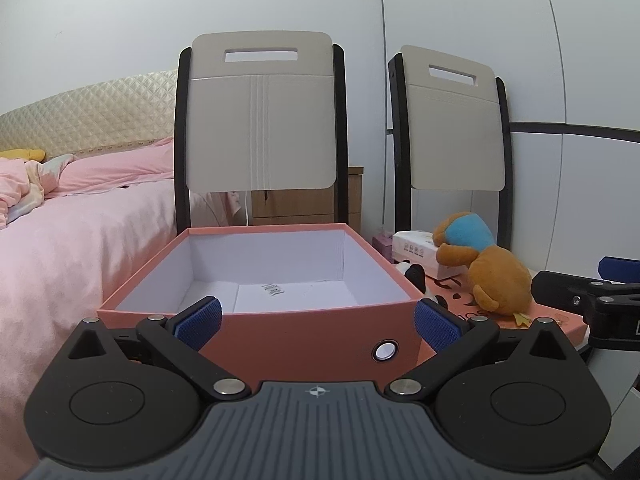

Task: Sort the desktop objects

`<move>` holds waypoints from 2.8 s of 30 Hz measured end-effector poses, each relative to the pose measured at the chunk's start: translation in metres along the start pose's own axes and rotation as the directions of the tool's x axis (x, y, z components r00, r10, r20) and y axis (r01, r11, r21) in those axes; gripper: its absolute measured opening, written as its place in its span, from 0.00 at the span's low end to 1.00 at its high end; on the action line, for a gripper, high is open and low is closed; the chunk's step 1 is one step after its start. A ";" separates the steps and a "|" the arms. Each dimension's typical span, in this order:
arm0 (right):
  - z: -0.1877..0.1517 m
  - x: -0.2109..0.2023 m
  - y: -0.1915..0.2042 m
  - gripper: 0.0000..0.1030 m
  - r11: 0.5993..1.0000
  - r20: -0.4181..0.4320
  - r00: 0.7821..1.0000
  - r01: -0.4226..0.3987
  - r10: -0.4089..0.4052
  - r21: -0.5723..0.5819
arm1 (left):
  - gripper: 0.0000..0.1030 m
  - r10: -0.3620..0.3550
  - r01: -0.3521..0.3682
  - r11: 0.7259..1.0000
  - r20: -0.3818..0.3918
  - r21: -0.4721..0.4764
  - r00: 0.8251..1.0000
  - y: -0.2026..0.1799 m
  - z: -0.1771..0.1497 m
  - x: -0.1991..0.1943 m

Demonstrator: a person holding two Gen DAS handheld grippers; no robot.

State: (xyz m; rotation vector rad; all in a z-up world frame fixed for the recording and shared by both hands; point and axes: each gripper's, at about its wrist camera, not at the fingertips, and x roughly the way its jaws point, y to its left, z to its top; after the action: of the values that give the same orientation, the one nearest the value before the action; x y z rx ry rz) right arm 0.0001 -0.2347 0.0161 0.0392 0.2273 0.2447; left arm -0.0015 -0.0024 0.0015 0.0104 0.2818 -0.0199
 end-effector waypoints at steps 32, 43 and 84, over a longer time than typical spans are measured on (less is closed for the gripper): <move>-0.002 0.018 -0.001 1.00 0.997 0.029 0.998 0.057 -0.056 -0.042 | 1.00 0.056 -0.056 0.998 0.015 0.020 0.998 0.006 -0.008 0.014; -0.005 0.022 0.000 1.00 0.995 0.013 0.998 0.064 -0.063 -0.071 | 1.00 0.083 -0.083 0.996 0.020 0.014 0.996 0.008 -0.007 0.018; -0.004 0.021 -0.009 1.00 0.996 -0.018 0.998 0.058 -0.059 -0.066 | 1.00 0.049 -0.049 0.999 0.052 -0.007 0.997 0.014 -0.017 0.020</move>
State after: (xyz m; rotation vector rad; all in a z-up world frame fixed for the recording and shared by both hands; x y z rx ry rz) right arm 0.0214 -0.2382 0.0067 -0.0344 0.2395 0.1943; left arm 0.0129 0.0119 -0.0202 0.0109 0.2289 0.0291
